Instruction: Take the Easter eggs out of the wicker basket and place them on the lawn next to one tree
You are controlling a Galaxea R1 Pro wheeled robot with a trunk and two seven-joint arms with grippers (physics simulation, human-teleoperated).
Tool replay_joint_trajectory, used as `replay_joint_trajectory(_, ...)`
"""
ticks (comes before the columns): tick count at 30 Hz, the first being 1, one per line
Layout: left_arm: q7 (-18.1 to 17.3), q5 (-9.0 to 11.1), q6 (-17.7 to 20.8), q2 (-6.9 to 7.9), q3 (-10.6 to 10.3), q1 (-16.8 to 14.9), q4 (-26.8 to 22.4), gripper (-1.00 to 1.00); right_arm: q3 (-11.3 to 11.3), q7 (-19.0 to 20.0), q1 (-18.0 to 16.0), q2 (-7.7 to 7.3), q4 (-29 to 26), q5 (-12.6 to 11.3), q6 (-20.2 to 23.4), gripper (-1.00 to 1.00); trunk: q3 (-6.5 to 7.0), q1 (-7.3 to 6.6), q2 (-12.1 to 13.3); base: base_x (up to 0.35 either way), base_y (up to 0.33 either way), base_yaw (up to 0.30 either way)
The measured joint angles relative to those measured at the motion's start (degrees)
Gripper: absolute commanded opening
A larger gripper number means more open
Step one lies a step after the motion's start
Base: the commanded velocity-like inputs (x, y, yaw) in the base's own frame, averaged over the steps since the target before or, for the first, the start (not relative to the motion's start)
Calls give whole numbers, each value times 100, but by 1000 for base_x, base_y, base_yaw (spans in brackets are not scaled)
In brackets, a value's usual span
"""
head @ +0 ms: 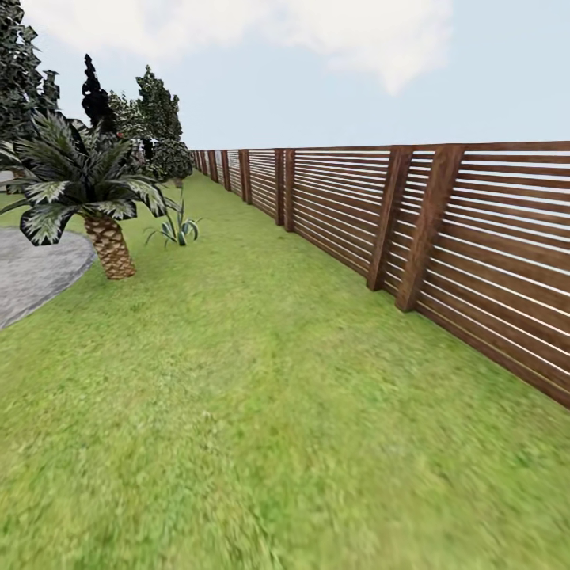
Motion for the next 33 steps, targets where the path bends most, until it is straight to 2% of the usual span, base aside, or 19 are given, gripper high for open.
replay_joint_trajectory(4,0,-4,0,-1,-1,1,-3,100,5,0,0,3,-10,48,-1,100,0,0,0,290,-119,0)
replay_joint_trajectory(33,-6,3,0,-17,-1,1,0,100,-7,0,1,44,13,-29,2,100,0,0,0,299,-119,0)
